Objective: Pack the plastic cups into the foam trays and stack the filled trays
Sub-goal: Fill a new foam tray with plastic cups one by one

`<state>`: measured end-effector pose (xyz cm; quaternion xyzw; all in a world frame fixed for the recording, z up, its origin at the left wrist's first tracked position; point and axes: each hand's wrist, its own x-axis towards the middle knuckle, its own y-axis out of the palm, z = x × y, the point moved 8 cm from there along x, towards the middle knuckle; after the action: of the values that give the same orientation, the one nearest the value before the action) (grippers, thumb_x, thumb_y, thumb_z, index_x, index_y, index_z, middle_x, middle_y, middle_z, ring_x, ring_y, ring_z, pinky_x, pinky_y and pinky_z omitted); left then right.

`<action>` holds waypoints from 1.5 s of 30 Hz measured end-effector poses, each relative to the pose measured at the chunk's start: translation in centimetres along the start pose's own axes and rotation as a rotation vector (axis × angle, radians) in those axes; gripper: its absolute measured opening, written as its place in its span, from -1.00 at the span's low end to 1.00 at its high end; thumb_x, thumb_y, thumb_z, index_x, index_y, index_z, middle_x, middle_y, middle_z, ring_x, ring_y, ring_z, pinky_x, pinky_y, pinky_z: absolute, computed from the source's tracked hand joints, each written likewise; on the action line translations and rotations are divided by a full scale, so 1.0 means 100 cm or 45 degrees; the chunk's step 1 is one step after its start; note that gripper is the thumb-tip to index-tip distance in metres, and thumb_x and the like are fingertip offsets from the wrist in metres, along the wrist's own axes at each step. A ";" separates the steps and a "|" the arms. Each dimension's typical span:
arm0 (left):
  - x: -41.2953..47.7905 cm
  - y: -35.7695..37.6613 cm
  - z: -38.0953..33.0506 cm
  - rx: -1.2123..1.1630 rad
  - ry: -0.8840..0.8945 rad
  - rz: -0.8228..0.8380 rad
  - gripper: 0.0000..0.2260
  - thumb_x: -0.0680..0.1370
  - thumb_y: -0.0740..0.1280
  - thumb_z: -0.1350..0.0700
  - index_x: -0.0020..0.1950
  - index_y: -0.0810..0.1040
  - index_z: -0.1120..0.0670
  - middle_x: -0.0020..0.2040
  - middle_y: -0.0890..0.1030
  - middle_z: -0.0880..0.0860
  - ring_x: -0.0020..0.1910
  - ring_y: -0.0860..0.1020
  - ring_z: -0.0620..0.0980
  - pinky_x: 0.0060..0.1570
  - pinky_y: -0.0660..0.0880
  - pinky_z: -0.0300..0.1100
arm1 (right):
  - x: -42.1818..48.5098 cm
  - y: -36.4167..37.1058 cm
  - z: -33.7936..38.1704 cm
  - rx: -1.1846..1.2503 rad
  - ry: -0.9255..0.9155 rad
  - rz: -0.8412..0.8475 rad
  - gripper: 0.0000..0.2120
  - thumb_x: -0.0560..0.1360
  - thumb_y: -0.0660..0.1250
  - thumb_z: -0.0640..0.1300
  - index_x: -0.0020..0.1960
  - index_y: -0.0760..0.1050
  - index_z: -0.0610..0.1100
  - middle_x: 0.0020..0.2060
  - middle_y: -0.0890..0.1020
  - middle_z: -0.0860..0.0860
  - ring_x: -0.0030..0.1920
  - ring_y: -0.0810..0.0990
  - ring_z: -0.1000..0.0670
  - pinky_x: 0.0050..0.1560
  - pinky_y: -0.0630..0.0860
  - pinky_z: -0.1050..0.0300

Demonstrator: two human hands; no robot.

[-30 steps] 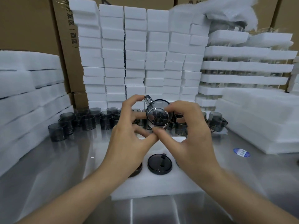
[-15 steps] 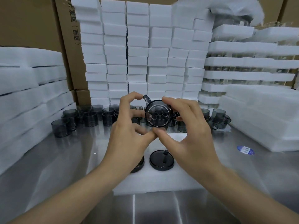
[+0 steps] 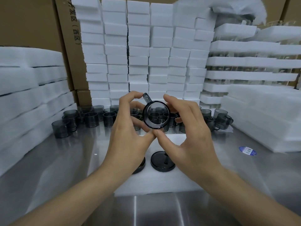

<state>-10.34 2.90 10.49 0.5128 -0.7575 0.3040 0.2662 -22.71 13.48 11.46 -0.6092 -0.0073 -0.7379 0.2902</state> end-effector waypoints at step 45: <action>0.009 0.013 0.040 -0.498 -0.535 0.279 -0.67 0.68 0.34 -0.16 0.45 0.51 -0.25 0.01 0.74 -0.04 -0.14 0.69 -0.04 -0.13 0.49 -0.06 | -0.004 0.014 -0.023 -0.081 0.357 0.223 -0.45 0.52 0.51 0.19 0.41 0.39 0.14 0.21 0.57 0.25 0.25 0.56 0.14 0.30 0.51 -0.12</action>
<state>-12.24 -0.22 8.17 0.4187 -0.8909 0.0667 0.1631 -24.16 11.63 10.00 -0.5076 0.1098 -0.7873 0.3323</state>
